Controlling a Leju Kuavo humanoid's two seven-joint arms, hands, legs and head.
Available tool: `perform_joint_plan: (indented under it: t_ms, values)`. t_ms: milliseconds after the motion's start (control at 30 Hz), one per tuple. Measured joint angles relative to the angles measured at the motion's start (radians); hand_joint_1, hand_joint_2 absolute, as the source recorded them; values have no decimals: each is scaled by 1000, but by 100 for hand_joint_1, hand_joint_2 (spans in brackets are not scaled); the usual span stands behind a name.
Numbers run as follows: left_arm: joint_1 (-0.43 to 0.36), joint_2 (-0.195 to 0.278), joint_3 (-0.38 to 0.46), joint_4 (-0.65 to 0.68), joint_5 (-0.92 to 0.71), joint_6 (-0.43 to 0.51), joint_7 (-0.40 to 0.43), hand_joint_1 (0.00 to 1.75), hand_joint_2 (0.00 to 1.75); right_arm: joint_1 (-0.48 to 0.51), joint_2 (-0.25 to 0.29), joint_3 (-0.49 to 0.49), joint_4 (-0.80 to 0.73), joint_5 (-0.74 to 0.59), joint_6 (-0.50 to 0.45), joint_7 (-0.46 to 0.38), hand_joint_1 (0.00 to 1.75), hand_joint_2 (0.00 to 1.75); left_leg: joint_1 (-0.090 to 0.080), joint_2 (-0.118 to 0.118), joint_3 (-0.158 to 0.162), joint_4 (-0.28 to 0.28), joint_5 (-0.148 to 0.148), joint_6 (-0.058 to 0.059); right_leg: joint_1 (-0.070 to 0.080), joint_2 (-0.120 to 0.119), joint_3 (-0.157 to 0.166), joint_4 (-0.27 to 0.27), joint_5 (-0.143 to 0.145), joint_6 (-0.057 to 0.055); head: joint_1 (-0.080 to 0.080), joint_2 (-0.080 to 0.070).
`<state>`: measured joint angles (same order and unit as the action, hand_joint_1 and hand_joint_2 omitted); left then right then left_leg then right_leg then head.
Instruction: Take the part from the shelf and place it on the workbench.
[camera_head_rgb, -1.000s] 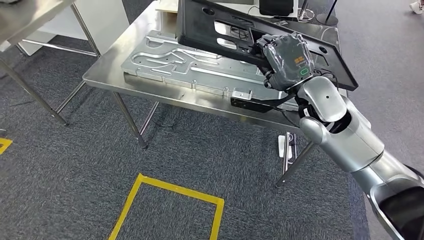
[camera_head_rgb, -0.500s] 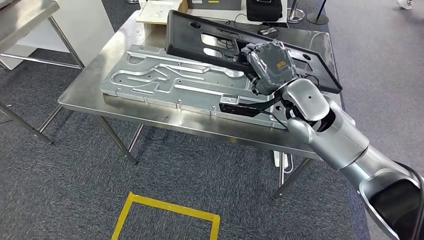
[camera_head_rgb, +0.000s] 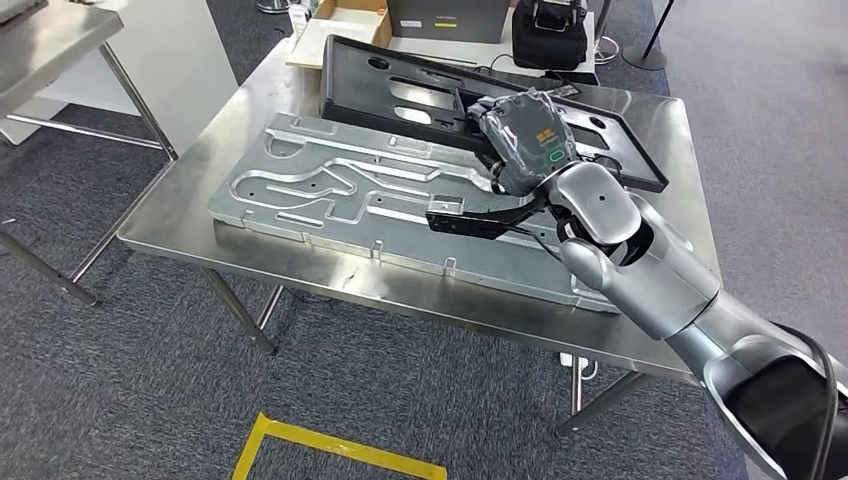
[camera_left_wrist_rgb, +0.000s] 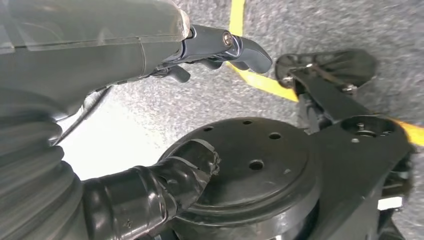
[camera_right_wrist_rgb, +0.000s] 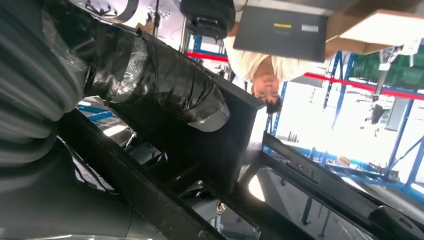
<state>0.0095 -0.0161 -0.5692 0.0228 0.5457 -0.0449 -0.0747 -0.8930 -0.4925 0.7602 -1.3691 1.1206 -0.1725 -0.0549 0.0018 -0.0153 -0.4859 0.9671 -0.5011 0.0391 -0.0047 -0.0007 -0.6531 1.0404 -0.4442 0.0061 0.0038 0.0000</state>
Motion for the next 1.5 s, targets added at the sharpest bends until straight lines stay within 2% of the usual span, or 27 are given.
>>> perform_joint_plan:
  t_ms: [33,67,133,167,200,233,300,333,367,400,433,467,500,533,567,600,667,700,800,900,1033,1067,1200,1233,1400,1500]
  values:
    - [-1,0,0,0,1,0,1,0,175,0,4,3,5,1,5,1,175,175,0,-1,8,0,-9,-7,5,-1,1,-23,37,-8,0,0]
    - [-4,-1,0,0,1,-1,3,0,175,-2,10,6,11,2,11,4,175,175,0,-1,16,3,-14,-14,9,0,3,-30,44,-16,0,0]
    - [-8,0,-1,-1,2,1,9,0,175,-3,29,11,20,8,22,17,175,175,0,2,24,12,-16,-24,7,2,25,-42,40,-32,0,0]
    - [-10,1,-1,-1,3,2,12,0,175,-3,42,12,28,12,26,25,175,175,0,3,13,41,-16,-27,4,2,39,-49,39,-38,0,0]
    - [-12,2,-2,-1,4,3,16,0,175,-2,59,13,39,14,32,33,175,175,1,5,-12,88,-23,-31,0,3,52,-56,36,-44,0,0]
    - [-13,3,-2,-1,7,3,18,0,175,1,77,16,56,15,39,41,175,175,3,6,-51,150,-39,-34,0,3,62,-60,31,-48,0,0]
    - [-16,5,-4,-1,15,0,22,0,175,16,120,27,105,15,53,55,175,175,6,6,-138,267,-89,-43,0,4,79,-61,15,-53,0,0]
    - [-17,7,-5,-1,18,-3,23,0,175,26,140,33,131,15,59,60,175,175,8,7,-169,292,-101,-46,0,6,87,-60,6,-52,0,0]
    - [-17,8,-7,-1,23,-6,24,0,175,37,161,39,161,15,65,64,175,175,10,7,-184,283,-88,-49,0,8,97,-58,-3,-51,0,0]
    - [-17,10,-8,-1,27,-9,24,0,175,45,181,43,193,13,69,68,175,175,12,7,-184,242,-49,-52,-2,10,106,-54,-12,-48,0,0]
    - [-16,12,-10,-1,31,-10,23,0,175,51,200,47,227,9,71,71,175,175,15,8,-171,173,9,-56,-3,12,114,-49,-24,-43,0,0]
    - [-15,13,-11,-1,36,-11,23,0,175,53,217,50,260,4,71,75,175,175,16,7,-158,114,52,-59,-4,13,120,-44,-34,-38,0,0]
    - [-15,13,-12,-1,40,-12,22,0,175,54,230,53,289,-3,69,77,175,175,16,7,-146,68,76,-57,-4,13,120,-38,-41,-32,0,0]
    - [-14,14,-14,-1,46,-12,22,0,175,54,240,55,317,-10,67,79,175,175,15,6,-143,45,87,-51,-2,13,118,-34,-47,-26,0,0]
    - [-14,13,-15,-1,52,-13,22,0,175,56,248,57,345,-17,65,78,175,175,13,5,-144,46,82,-43,0,13,115,-33,-50,-22,0,0]
    - [-14,13,-16,-1,60,-14,22,0,175,58,257,58,377,-23,64,76,175,175,13,6,-144,44,85,-36,2,14,113,-31,-51,-21,0,0]
    - [-13,12,-17,-1,77,-17,24,0,175,66,275,60,448,-33,64,65,175,175,14,5,-143,43,94,-34,3,13,115,-31,-51,-28,-1,0]
    - [-14,12,-17,-1,85,-19,26,0,175,70,284,60,484,-37,64,57,131,131,14,3,-143,42,95,-34,3,13,116,-32,-50,-34,0,0]
    - [-14,12,-17,-1,96,-27,31,0,175,77,305,60,573,-46,63,38,0,0,13,-4,-142,42,91,-29,2,10,122,-40,-51,-38,0,0]
    - [-14,12,-19,-1,101,-31,36,0,175,78,325,60,630,-47,67,34,0,0,11,-4,-142,43,88,-23,2,9,127,-48,-55,-43,0,0]
    - [-15,13,-22,-1,111,-38,38,0,0,76,350,60,706,-50,96,31,0,0,8,-2,-139,44,85,-18,1,9,129,-50,-55,-42,0,0]
    - [-15,14,-22,-1,114,-41,37,0,0,72,357,60,725,-51,102,31,0,0,8,-1,-138,44,85,-18,1,9,130,-50,-55,-39,0,0]
    - [-17,15,-22,-1,129,-54,36,0,0,48,376,59,802,-56,108,34,0,0,8,2,-132,46,84,-16,-1,11,135,-52,-56,-10,0,0]
    - [-17,15,-22,-1,132,-55,37,0,0,44,378,59,815,-57,106,34,0,0,8,2,-131,46,84,-16,-1,11,136,-52,-56,-6,0,0]
    - [-16,15,-22,-1,158,-60,50,0,0,40,389,59,838,-47,34,35,0,0,8,1,-131,46,86,-15,-1,11,135,-47,-55,-2,0,0]
    - [-15,12,-22,-1,173,-57,57,0,0,40,393,59,798,-27,-5,53,0,0,8,3,-131,46,87,-16,-1,12,132,-44,-55,-2,-1,0]
